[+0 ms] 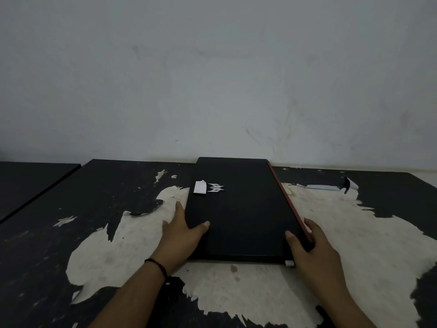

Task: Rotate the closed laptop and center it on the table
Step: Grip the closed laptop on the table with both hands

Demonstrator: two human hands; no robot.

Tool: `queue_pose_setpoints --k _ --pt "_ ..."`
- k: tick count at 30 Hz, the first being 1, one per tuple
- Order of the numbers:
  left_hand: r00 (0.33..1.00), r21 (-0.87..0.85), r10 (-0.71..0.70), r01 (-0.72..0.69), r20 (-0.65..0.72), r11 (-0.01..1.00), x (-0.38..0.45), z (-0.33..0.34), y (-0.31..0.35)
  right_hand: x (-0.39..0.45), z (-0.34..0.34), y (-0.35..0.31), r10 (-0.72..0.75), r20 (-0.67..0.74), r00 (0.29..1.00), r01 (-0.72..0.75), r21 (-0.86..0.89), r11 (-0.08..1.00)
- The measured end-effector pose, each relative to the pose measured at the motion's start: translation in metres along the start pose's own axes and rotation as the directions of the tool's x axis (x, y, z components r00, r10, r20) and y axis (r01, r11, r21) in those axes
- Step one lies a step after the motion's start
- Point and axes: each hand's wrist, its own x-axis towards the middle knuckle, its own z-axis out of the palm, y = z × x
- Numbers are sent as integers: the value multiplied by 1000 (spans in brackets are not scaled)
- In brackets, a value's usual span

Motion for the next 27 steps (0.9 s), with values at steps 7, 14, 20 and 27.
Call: queue_pose_setpoints --k 7,14,20,27 --pt "1000 -373 -2 -4 -16 928 -3 4 2 5 6 2 89 -42 995 -81 161 984" --pt "981 -648 -190 131 -23 750 -4 -7 11 8 7 7 59 -173 983 -14 249 968" --pt "928 -635 -298 369 222 679 -13 -24 15 7 3 10 50 -196 979 15 316 949" --pt "890 -644 -246 449 384 619 -32 -34 16 11 -17 8 100 -136 986 -25 470 882"
